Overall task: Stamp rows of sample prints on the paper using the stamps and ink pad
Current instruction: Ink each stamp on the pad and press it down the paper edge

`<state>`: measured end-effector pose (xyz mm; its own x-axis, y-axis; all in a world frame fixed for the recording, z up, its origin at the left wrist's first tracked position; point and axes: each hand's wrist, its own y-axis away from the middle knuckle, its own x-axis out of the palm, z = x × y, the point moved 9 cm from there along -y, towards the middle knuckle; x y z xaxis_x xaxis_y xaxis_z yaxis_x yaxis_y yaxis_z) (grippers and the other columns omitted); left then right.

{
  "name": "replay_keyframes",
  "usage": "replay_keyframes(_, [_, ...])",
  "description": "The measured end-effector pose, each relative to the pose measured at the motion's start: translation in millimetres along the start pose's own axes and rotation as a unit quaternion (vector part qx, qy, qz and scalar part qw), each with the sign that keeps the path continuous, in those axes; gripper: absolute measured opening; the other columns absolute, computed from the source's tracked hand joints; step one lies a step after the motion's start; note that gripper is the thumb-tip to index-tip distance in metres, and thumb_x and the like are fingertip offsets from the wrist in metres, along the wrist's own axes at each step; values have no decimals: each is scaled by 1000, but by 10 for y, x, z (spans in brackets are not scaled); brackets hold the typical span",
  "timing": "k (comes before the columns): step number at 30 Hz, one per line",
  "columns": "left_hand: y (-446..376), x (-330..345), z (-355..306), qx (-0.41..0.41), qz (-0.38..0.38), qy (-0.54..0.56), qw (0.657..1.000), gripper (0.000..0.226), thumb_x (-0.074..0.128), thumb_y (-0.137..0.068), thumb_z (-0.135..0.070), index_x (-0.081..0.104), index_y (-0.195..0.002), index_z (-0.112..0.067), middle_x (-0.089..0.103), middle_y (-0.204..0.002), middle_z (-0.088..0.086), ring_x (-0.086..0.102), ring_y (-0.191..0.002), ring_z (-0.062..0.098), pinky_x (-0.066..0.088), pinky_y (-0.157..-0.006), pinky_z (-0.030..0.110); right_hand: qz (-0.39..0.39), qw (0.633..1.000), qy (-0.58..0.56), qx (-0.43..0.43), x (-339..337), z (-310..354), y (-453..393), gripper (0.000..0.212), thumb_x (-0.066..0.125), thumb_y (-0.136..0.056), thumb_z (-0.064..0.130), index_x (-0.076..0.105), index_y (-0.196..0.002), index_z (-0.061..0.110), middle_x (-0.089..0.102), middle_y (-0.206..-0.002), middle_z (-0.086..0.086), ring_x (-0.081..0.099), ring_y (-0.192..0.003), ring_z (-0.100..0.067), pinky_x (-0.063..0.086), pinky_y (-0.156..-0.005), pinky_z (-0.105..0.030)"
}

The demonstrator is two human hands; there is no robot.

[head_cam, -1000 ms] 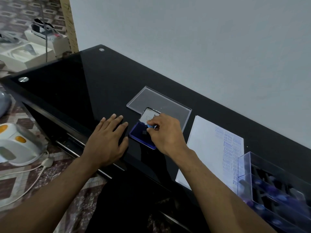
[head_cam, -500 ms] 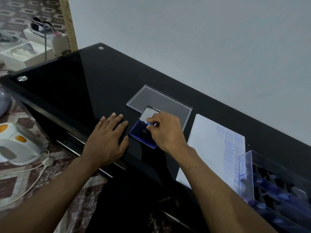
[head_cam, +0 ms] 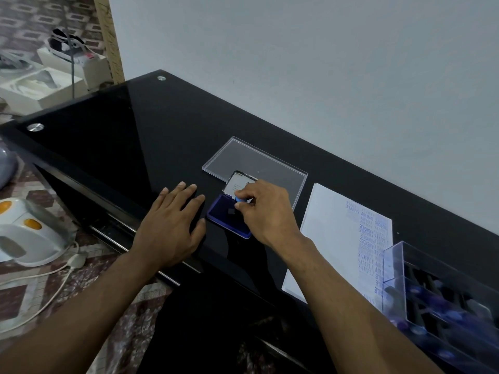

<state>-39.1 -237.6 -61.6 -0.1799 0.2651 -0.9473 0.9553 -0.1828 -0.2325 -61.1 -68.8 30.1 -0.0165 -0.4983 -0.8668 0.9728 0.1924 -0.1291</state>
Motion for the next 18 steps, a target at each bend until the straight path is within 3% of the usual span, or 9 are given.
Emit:
replay_keyframes(13, [-21, -23, 0, -2, 18, 16, 1000, 66, 29, -93, -55, 48, -146, -20, 39, -158, 6, 24, -151, 24, 19, -124, 49, -6, 999, -36, 21, 27, -40, 22, 21, 67, -91, 20, 71, -112, 20, 65, -114, 4, 63, -100, -12, 54, -92, -32])
replay_keyframes(18, [-105, -119, -110, -10, 6, 65, 998, 71, 29, -90, -58, 44, -148, -20, 36, -159, 6, 21, -152, 24, 19, -123, 51, -66, 993, -85, 40, -145, -173, 142, 26, 68, -91, 18, 70, -116, 19, 65, -119, 3, 64, -101, -11, 57, -89, -29])
